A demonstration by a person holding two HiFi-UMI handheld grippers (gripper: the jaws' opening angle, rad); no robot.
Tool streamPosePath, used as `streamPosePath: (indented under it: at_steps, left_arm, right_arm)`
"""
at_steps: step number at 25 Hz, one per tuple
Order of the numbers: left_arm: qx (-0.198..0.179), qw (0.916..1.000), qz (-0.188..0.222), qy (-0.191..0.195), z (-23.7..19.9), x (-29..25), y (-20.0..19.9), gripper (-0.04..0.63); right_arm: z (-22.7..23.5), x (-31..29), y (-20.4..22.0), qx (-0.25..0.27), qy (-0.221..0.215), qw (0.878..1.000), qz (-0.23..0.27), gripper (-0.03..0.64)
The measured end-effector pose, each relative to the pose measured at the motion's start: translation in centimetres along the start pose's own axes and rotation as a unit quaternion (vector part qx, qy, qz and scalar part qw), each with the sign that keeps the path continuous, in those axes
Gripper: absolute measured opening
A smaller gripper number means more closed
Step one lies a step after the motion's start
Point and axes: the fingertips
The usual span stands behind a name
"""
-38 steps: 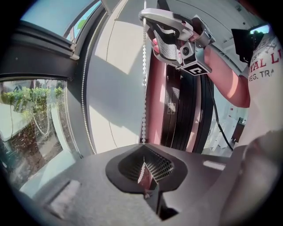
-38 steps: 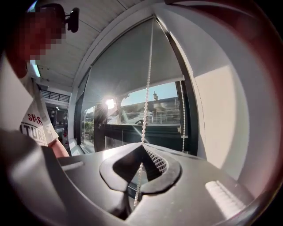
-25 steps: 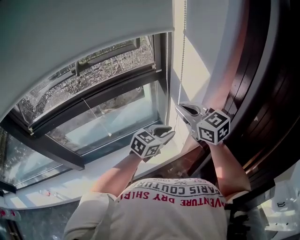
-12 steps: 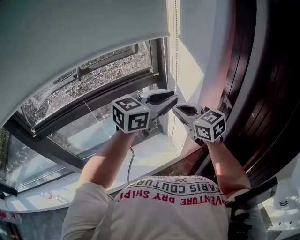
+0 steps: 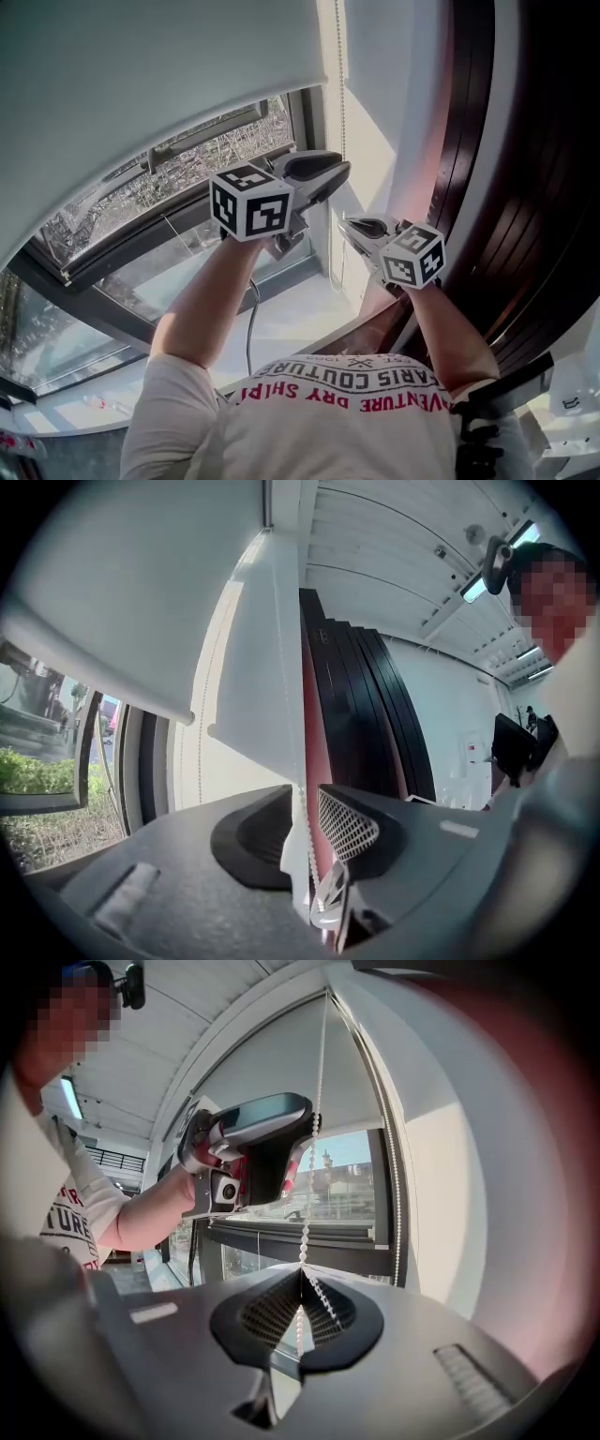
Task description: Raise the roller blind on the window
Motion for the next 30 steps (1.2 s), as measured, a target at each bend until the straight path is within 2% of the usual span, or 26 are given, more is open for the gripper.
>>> streamPosePath:
  at_steps: [7, 9, 17, 24, 30]
  left_arm:
    - [0.0, 0.9998, 0.019, 0.005, 0.2, 0.1, -2.2, 0.074]
    - [-0.001, 0.9997, 0.023, 0.0, 0.2, 0.2, -2.7, 0.027]
    - [0.009, 0.9998, 0.02, 0.003, 0.3, -0.8, -2.9, 0.011]
    - [-0.009, 0.9997, 0.022, 0.006, -0.4, -1.0, -2.8, 0.008]
    - [0.0, 0.9998, 0.018, 0.003, -1.3, -1.9, -1.9, 0.009]
  right_arm:
    - [-0.7, -0.4, -0.4, 0.005, -0.007, 1.0, 0.004, 0.003]
    - [-0.7, -0.5, -0.5, 0.005, -0.008, 1.0, 0.003, 0.003]
    - [-0.1, 0.3, -0.4, -0.001, -0.005, 1.0, 0.008, 0.003]
    - [0.4, -0.2, 0.0, -0.005, -0.002, 1.0, 0.009, 0.003]
    - [0.9, -0.1, 1.2, -0.016, 0.003, 1.0, 0.001, 0.003]
Point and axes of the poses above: the fingertips, and each gripper's own axes: x backward along the fingers, z to its right, y out of its underside, and after that the axes turned 15 degrees about x, right-handed
